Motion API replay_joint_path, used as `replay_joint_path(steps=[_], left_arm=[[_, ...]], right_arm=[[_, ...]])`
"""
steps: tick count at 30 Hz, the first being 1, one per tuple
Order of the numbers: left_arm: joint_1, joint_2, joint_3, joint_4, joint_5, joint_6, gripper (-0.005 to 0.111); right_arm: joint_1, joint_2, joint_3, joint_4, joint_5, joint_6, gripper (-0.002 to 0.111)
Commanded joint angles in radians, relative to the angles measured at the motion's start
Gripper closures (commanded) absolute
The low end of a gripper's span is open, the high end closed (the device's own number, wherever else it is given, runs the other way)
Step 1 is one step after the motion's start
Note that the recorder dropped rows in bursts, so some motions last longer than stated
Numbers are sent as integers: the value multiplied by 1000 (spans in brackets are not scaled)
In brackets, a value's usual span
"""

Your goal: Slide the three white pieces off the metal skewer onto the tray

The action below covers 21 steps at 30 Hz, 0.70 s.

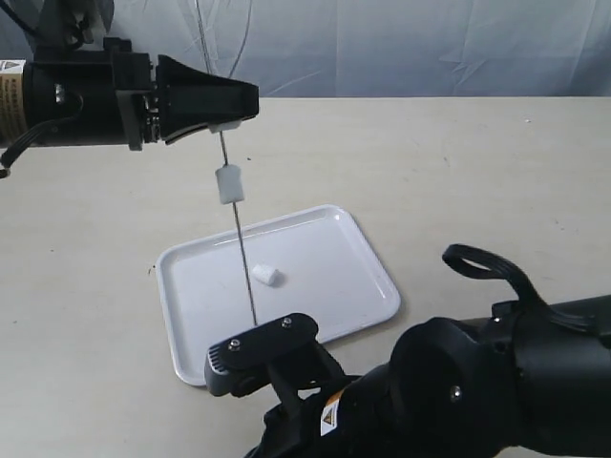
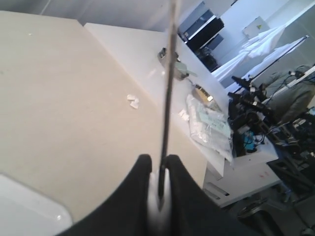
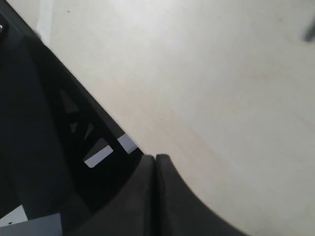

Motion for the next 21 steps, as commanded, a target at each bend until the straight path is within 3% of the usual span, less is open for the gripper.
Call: replay_joint_path(steps=[1,6,8,15,21], left_arm=[[69,-3,-4,88,-28,-40,107],[146,-5,-4,119,-56,-60,107],[155,-5,2,141,-56,-66,107],[155,-5,35,166,-56,-64,107],[128,-5,35,131,-56,-66,107]], right_arm=[[-3,-41,3,-66,-28,38,109],[-62,-65,3,-217,-3,166,109],[-104,-73,3,-230,10,177,104],[-171,-107,3,-224,4,181,53],[-171,-129,-25,-185,-46,165,55]])
